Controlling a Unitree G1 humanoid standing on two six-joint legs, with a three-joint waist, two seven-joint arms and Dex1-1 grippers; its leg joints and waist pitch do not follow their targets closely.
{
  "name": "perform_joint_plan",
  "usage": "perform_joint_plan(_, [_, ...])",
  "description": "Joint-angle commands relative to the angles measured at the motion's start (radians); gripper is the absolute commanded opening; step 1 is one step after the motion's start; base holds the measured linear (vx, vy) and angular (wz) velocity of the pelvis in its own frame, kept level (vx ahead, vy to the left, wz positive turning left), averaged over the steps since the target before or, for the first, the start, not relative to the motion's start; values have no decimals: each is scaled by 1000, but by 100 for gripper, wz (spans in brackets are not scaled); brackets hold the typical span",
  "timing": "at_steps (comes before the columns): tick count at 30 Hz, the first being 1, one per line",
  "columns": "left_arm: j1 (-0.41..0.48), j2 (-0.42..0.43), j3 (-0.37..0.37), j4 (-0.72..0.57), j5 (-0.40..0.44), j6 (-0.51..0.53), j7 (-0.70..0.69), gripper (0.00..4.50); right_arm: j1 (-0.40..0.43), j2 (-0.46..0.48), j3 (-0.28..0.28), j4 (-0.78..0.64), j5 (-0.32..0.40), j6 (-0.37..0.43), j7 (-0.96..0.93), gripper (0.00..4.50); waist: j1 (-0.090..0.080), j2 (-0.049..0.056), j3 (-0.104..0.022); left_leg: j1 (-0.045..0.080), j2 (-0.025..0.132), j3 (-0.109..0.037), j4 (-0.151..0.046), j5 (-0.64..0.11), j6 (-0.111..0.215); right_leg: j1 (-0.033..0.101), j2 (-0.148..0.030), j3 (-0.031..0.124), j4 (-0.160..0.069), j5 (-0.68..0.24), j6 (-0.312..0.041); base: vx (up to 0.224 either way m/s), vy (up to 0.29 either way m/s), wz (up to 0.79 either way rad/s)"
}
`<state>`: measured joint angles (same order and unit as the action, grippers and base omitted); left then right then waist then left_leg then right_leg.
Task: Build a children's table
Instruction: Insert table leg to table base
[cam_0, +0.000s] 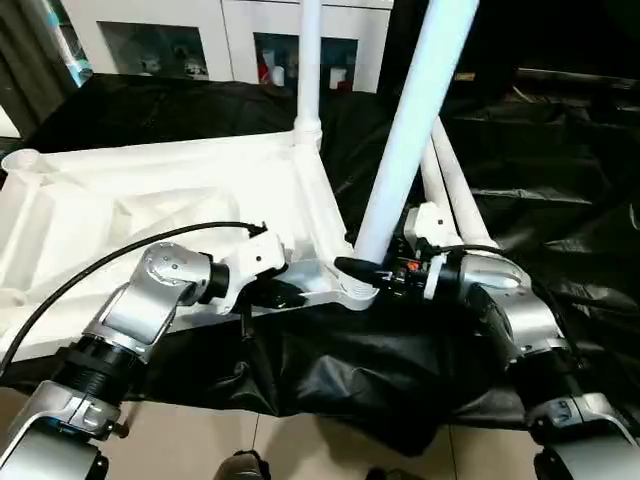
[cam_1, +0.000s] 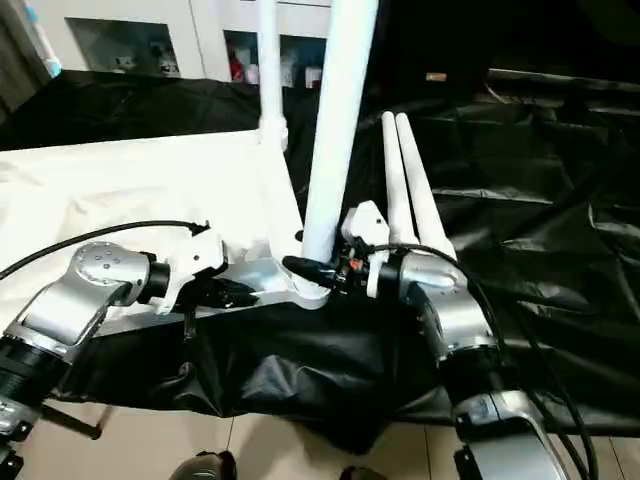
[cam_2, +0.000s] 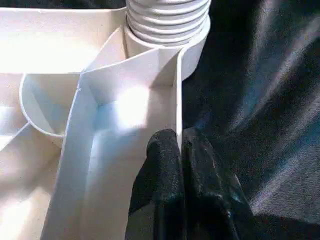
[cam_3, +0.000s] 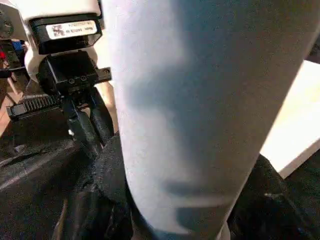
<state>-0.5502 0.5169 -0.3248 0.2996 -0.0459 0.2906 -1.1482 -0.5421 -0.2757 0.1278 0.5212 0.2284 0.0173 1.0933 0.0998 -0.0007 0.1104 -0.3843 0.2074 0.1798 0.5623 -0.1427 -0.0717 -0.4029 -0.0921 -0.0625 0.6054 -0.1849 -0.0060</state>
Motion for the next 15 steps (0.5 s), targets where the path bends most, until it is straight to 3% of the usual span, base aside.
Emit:
perform_joint_plan(1, [-22,9,20,9,6,-10,17,0,52,-7,60,84,-64,33,3,192,-1,11,-88,20,19,-1,-56,-215,33,49,-43,38,-51,-81,-274,0,0,0])
perform_joint_plan(5, [-29,-1,25,8,7,13,37,0,19,21,34,150,-97,19,-132,192,-4,13,-84,20,18,-2,-59,-252,13,45,-45,39,-55,-145,-264,0,0,0])
perform_joint_plan(7, [-34,-9,31,10,8,33,57,0,6,36,21,181,-111,23,-206,192,-8,12,-78,25,17,-4,-65,-314,-8,41,-45,39,-65,-238,-245,0,0,0])
perform_joint_plan(11, [-53,-40,45,25,30,85,142,0,-30,96,-20,274,-129,65,-423,192,-22,11,-67,26,15,-14,-75,-412,-50,35,-50,37,-84,-446,-181,-28,0,-4])
perform_joint_plan(13, [-74,-90,59,41,59,161,257,0,-67,164,-50,376,-133,91,-619,192,-22,13,-63,33,14,-18,-75,-455,-57,27,-53,36,-94,-515,-153,-57,-1,-9])
perform_joint_plan(15, [-83,-121,65,49,67,198,311,0,-87,196,-61,426,-132,94,-702,192,-27,16,-56,40,11,-25,-75,-509,-71,22,-55,28,-105,-601,-130,-57,0,-9])
